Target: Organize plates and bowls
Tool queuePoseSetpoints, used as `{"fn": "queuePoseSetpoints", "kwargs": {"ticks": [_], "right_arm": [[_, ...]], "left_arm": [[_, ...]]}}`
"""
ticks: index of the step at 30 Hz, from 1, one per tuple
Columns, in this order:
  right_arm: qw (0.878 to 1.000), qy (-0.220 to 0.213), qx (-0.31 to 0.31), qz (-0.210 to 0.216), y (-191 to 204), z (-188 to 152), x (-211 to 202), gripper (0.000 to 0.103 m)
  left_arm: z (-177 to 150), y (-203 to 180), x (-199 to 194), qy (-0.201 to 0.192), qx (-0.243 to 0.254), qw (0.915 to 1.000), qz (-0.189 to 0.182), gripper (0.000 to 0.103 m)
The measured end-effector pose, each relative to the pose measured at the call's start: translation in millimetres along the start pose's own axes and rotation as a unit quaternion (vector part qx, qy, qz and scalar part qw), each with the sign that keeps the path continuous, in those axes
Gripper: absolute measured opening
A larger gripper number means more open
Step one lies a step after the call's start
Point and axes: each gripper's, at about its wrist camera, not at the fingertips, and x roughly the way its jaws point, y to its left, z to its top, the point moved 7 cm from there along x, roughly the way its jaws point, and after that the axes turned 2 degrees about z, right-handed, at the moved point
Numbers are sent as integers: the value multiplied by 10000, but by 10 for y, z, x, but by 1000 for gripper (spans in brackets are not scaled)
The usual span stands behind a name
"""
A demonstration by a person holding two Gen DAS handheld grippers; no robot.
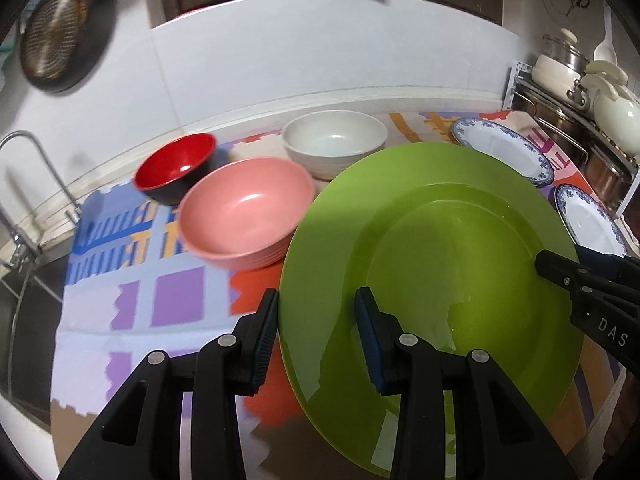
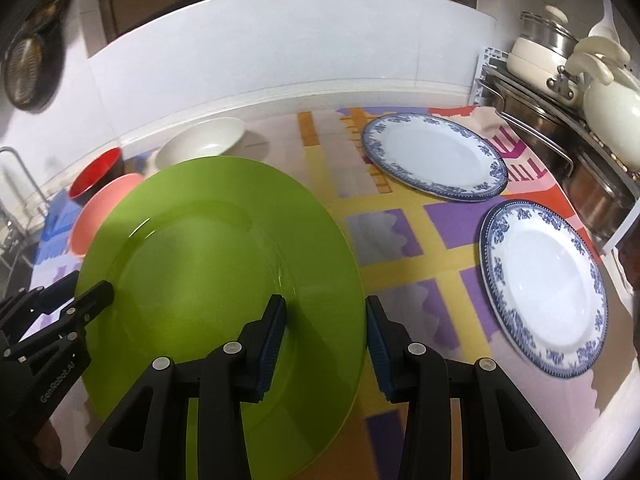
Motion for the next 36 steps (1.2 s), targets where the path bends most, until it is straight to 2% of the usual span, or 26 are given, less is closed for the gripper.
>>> {"fn": "queuePoseSetpoints", "kwargs": {"ticks": [11,19,27,36], "right_arm": [[9992,-45,-319,232,608,-188,-301,41],[9966,72,-653,504,1163,-349,-328,41],[9921,359,-938,755,1606,-530,-173,41],[9884,653,-1049,878,1801,-664,69,41]], "left_arm": [[-353,627,-393,-47,-296,9991,308,38],[-671,1131,-507,118,-609,9962,616,38],[-946,1455,-438,446,-884,9918,804,38],[-1122,1604,-249,759,-1106,9867,919,38]]}}
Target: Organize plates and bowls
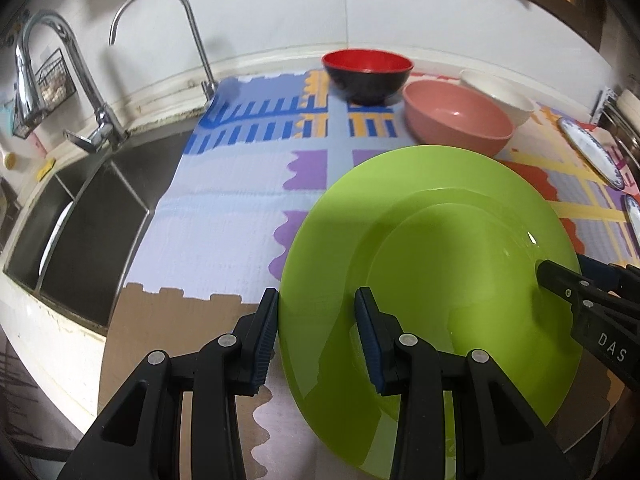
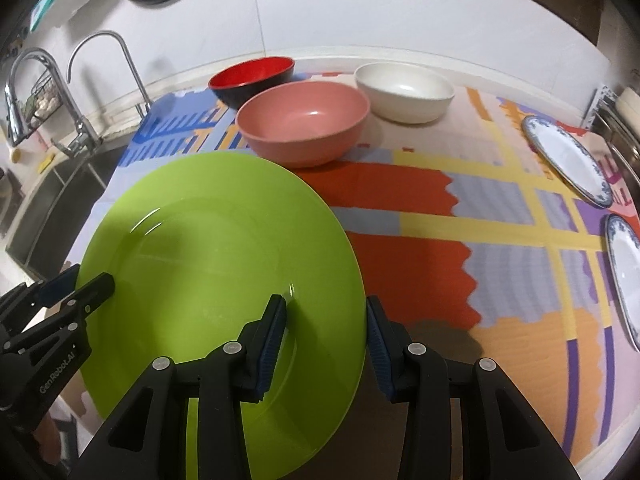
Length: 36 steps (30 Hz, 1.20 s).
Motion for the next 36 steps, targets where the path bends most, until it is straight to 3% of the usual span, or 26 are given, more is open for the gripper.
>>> {"fn": "queuePoseSetpoints", "kwargs": {"ticks": [12,22,25,27,30,35,36], "right_arm": [[9994,329,-97,102,76,-38,251,41],[9992,347,-178,53,112,-13,289,43],[9992,360,-125,84,104,-10,291,43],[9991,395,-59,105,89,-11,303,44],[9992,377,73,77,50,-15,277,55],[9996,143,240,9,-1,8,111,56],[9996,83,264,14,-6,14,64,60]], "left_arm": [[-48,79,198,197,-96,9997,143,39],[-42,72,225,239,-42,9996,120,39],[-29,71,204,211,-38,9998,41,50],[-2,84,157,100,-9,9999,107,63],[69,113,32,-167,45,9996,221,71],[191,71,-217,-581,176,9981,118,83],[216,57,-270,-655,186,9977,64,86]]}}
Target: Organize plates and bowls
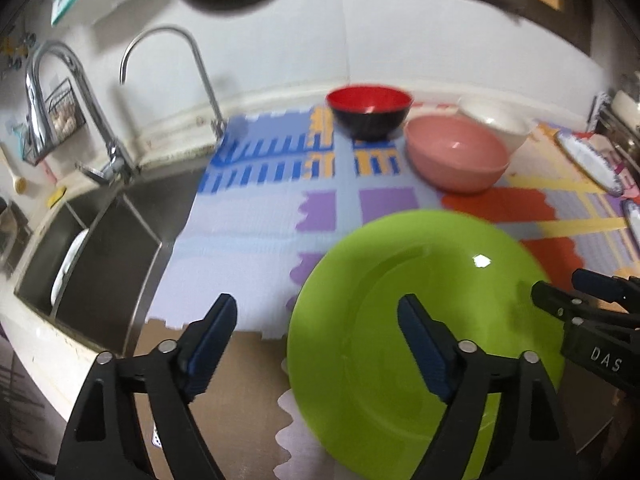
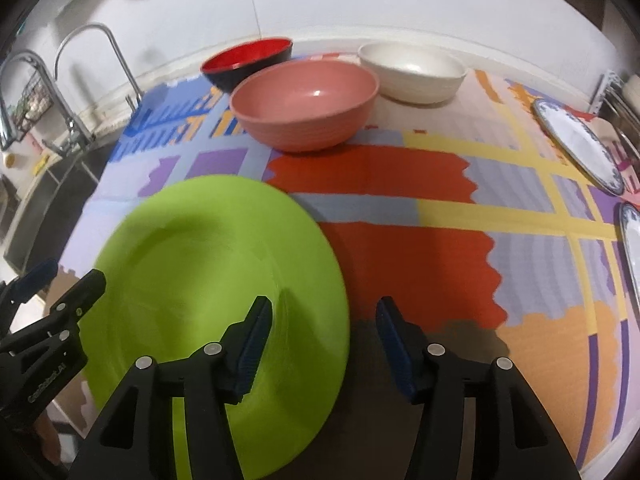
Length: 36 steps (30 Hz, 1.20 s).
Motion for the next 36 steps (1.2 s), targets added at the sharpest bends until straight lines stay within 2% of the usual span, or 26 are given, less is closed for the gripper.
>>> {"fn": "queuePoseSetpoints", "kwargs": {"ticks": [3,12,21,36], "right_arm": [[9995,-274,131,-56,-27,14,-208,68],[9920,-1062,367,-573,-185,-45,-839,81],[9792,-1567,729,-1062,-614,-103,-1321,82],[9608,-1888,1345,-1524,-1649,-219,-1761,82]], "left_arm": [[93,-53,-143,-180,26,9996,-220,90],[306,-368,-551,-821,318,9933,-750,101],[478,-873,-869,-1290,775,9834,-1011,103],[731,-1950,-1154,-1575,1050,9686,-1612,103]]}}
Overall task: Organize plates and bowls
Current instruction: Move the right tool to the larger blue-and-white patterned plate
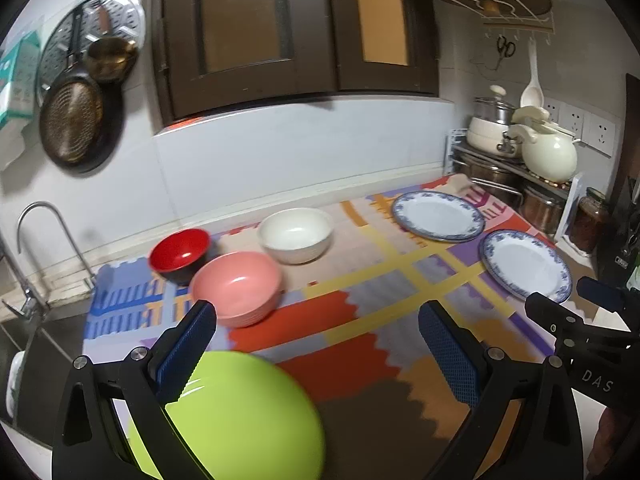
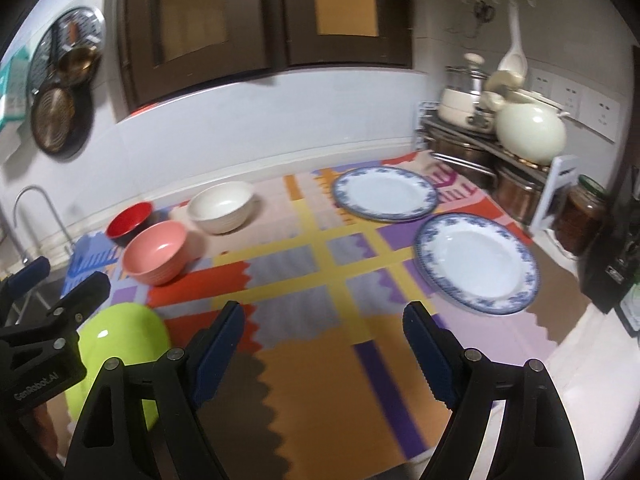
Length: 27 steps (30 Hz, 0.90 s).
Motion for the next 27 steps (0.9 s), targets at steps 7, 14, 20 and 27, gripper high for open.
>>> {"fn": "queuePoseSetpoints", "kwargs": {"ticks": [7,14,20,27], "right_arm": [[9994,-85,212,-271,-509,104,24,82],[9977,-147,367,-551,-1011,212,91,82],[9954,-108,539,-783,-1430,266,236,82],[9915,-27,842,-990,-1909,284,482,82]], "left_arm": [[192,-509,145,-84,114,9996,-243,103],[324,-1000,355,-50,217,9986,-474,103],[388,-1408,614,112,308,9974,-635,103],[481,-1904,958,292,459,9956,-757,103]]}}
